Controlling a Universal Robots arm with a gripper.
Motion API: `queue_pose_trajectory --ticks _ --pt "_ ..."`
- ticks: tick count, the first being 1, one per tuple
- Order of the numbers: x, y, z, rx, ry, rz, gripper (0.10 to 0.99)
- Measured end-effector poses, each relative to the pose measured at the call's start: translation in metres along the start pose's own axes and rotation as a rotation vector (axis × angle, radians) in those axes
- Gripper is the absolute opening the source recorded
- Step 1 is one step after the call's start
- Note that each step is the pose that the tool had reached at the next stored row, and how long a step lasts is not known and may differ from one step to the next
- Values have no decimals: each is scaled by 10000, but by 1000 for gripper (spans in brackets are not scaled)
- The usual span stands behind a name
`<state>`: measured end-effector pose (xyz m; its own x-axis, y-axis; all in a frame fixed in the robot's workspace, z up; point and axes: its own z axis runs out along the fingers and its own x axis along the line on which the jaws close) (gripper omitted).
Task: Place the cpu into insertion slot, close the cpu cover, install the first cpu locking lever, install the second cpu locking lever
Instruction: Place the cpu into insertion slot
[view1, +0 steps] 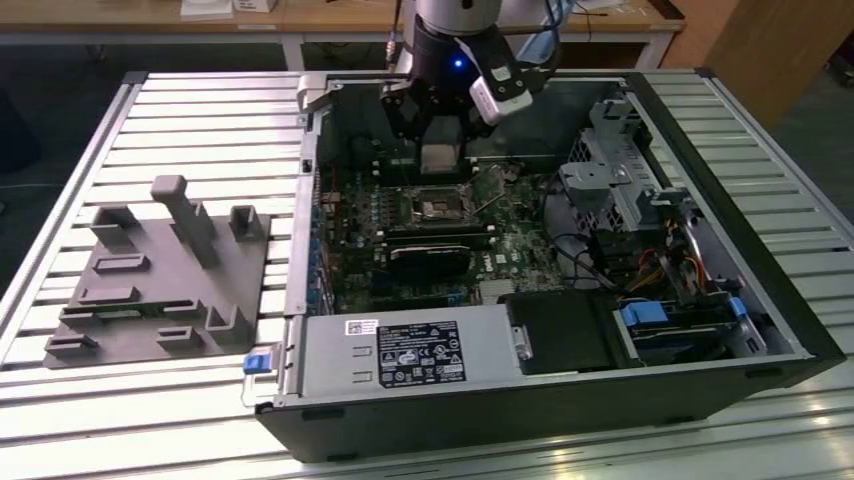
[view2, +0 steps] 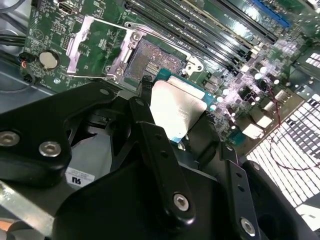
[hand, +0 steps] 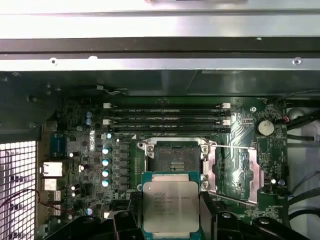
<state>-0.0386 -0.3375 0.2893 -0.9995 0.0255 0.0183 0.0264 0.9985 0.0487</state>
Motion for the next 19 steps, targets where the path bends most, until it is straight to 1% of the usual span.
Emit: queue_pose_trajectory --ticks 5,12,19 --pt "-1 33 92 37 -1 1 541" --pt "-1 120 201 70 -2 1 541" --pt "-42 151 319 153 -4 2 541"
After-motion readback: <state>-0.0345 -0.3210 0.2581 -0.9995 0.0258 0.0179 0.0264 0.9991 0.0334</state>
